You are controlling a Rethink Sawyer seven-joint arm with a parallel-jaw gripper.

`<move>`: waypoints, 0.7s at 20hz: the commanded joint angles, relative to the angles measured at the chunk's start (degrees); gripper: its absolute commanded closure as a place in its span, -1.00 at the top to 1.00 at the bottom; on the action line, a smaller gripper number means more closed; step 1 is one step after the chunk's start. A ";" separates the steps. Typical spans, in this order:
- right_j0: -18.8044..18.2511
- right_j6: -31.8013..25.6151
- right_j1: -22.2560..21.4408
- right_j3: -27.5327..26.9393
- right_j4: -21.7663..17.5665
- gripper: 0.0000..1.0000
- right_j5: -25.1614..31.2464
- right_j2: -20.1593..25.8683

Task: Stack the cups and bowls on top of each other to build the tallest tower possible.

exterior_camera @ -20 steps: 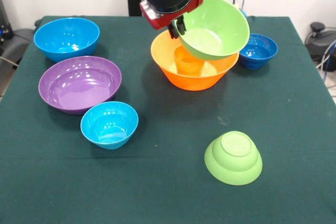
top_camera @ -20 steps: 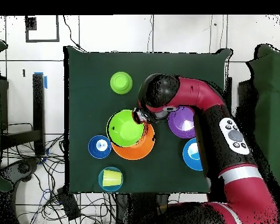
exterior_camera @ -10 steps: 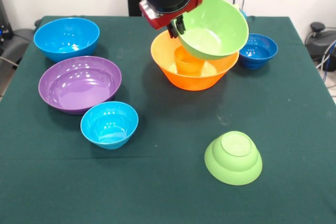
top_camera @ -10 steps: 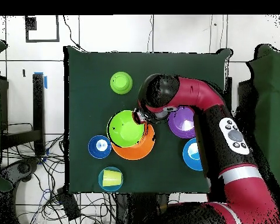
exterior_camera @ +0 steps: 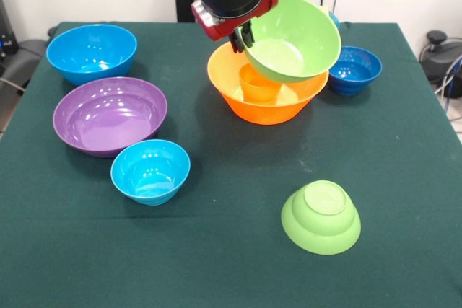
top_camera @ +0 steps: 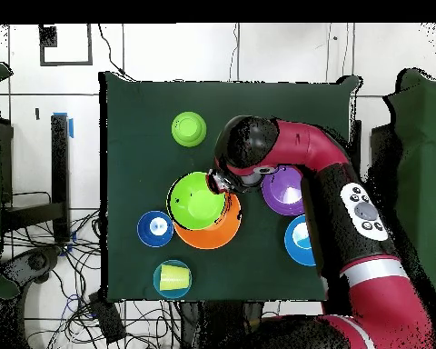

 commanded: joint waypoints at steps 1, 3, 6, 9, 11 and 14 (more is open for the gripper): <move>1.80 -3.31 0.23 -2.01 -4.58 -1.00 1.48 0.05; 1.78 -3.52 0.27 -2.23 -4.94 -1.00 1.35 0.07; 1.69 -4.08 0.58 -3.19 -5.51 -1.00 1.68 0.13; 1.46 -4.76 0.95 -4.09 -5.97 -1.00 2.28 0.40; 1.38 -4.83 1.12 -4.38 -6.14 -1.00 2.50 0.54; 1.19 -4.82 0.97 -4.11 -6.23 -1.00 2.49 0.66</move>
